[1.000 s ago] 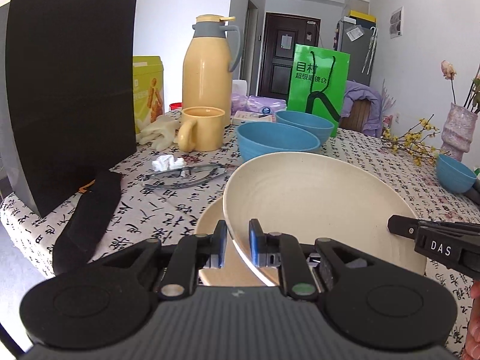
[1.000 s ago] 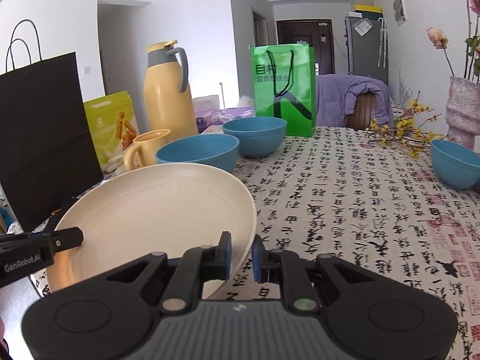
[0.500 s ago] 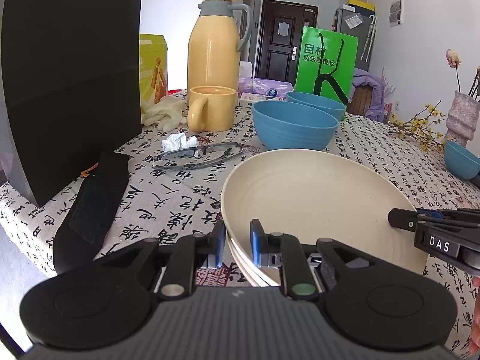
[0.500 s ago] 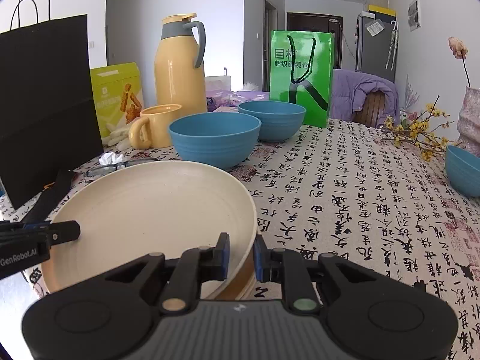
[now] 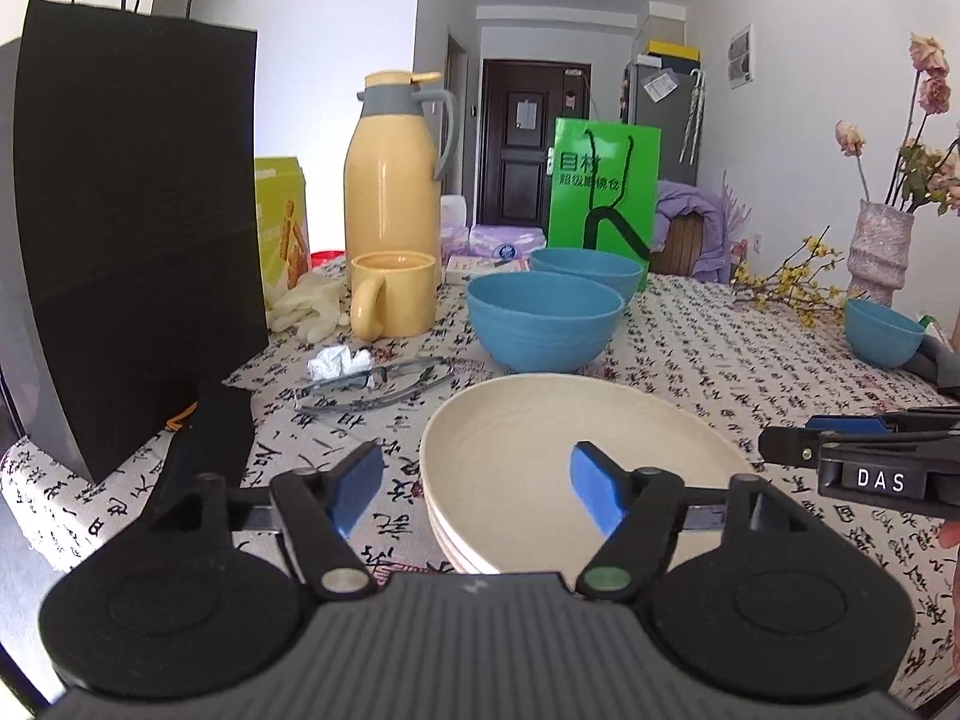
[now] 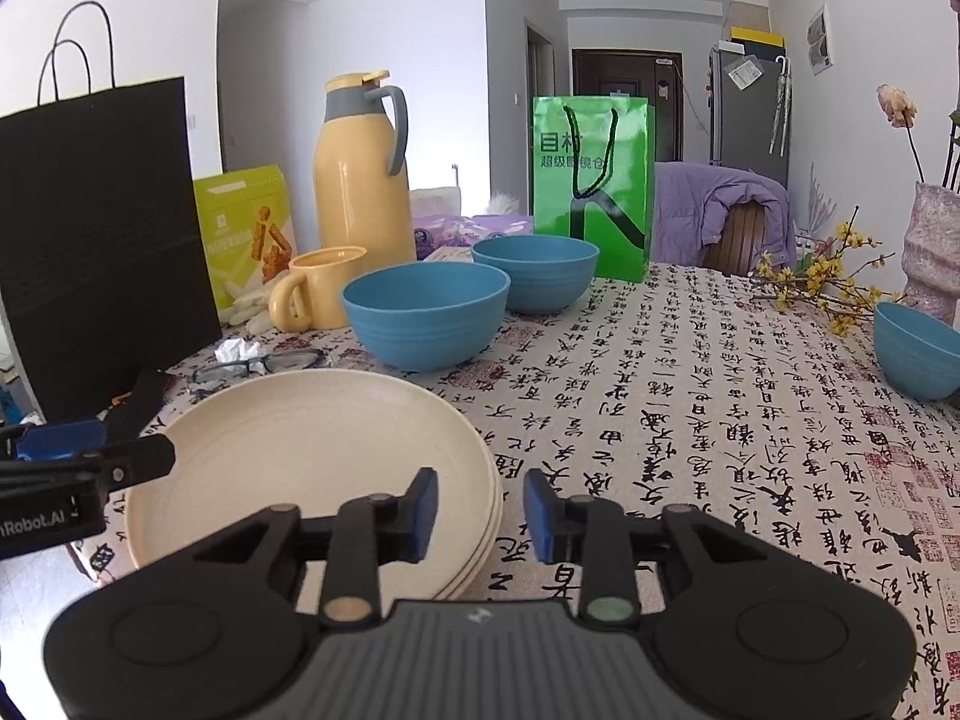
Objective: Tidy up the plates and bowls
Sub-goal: 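Lower the plates onto the stack and open both grippers, then move both open tools toward the blue bowls beside the yellow mug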
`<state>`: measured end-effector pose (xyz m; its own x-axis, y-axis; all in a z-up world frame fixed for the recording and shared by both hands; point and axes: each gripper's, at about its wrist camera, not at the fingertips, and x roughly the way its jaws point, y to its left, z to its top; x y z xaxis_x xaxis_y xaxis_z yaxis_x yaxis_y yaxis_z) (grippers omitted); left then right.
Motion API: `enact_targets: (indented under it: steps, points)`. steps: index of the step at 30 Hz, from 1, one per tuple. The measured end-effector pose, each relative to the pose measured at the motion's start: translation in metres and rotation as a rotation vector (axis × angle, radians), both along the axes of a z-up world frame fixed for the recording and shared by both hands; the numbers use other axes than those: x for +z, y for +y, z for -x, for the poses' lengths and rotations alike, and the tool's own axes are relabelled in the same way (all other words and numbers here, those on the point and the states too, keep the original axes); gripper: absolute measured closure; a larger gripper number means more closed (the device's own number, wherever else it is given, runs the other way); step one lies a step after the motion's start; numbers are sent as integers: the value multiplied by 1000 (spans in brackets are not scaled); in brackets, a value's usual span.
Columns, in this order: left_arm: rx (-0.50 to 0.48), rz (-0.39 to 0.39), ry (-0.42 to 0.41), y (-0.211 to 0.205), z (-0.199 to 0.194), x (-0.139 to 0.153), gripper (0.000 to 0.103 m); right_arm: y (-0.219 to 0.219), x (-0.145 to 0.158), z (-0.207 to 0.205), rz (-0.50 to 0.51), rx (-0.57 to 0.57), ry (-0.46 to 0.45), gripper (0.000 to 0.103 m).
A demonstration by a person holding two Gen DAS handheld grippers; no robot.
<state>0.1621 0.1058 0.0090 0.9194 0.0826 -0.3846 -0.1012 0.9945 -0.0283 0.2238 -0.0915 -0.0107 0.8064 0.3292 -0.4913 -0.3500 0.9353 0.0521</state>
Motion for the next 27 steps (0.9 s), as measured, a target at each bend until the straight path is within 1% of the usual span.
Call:
enact_targets:
  steps: [1, 2, 4, 5, 6, 7, 9, 12, 15, 17, 19, 23, 27]
  points:
    - [-12, -4, -26, -4, 7, 3, 19, -6, 4, 7, -8, 4, -17, 46]
    - [-26, -11, -52, -8, 15, 6, 16, -12, 8, 15, -16, 3, -40, 43]
    - [-45, -22, -74, -17, 27, 7, 4, -27, 15, 31, -24, -4, -83, 33]
    - [-56, -20, -74, -22, 33, 8, 3, -36, 19, 40, -29, -14, -107, 29]
    - [-66, -14, -72, -26, 38, 8, 3, -44, 21, 49, -34, -28, -128, 21]
    - [-73, -6, -70, -30, 43, 7, 3, -51, 21, 59, -35, -48, -144, 18]
    - [-77, 7, -77, -38, 55, 6, 0, -64, 20, 77, -28, -63, -160, 17]
    - [-64, 2, -94, -50, 72, 5, 0, -80, 16, 103, -23, -77, -181, 11]
    - [-60, 7, -109, -60, 86, 5, 0, -95, 11, 128, -35, -92, -210, 11]
    - [-58, 13, -115, -64, 93, 4, 0, -103, 8, 139, -46, -89, -215, 9]
    - [-52, 7, -114, -68, 98, 3, 0, -107, 4, 146, -50, -85, -212, 5]
    - [-46, -8, -102, -74, 101, 3, 0, -112, 1, 149, -61, -84, -202, 5]
    - [-42, -16, -108, -76, 100, 5, 0, -110, 1, 145, -62, -86, -201, 5]
